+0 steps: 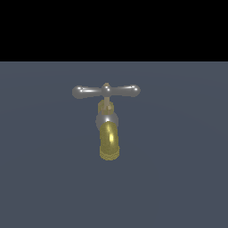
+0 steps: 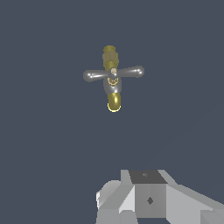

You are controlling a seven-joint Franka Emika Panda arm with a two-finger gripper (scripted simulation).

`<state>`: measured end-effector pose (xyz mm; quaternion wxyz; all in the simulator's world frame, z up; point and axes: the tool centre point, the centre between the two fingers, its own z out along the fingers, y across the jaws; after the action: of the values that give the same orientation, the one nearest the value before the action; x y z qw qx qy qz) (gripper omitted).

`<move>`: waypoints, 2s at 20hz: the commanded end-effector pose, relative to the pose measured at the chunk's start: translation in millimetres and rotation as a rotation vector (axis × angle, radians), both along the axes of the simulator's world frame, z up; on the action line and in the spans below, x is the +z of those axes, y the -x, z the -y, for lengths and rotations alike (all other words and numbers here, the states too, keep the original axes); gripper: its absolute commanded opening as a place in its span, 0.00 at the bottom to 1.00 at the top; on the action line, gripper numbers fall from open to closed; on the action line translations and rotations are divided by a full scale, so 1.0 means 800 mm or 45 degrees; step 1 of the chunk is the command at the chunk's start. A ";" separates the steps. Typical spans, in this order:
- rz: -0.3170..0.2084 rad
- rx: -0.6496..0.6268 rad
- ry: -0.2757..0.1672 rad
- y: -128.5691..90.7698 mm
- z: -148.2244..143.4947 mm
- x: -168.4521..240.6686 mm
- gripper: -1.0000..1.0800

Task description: Turn on the faucet by rotating a designated handle.

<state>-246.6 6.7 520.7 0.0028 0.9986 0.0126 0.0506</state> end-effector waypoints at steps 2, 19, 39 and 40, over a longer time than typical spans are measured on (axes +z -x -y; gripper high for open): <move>0.000 0.001 0.000 0.000 0.000 0.000 0.00; -0.013 0.249 0.012 -0.013 0.027 -0.049 0.00; -0.044 0.859 0.043 -0.065 0.083 -0.168 0.00; -0.045 0.890 0.045 -0.068 0.085 -0.174 0.00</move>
<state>-195.9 -58.2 388.7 0.0020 0.9410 0.3369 0.0319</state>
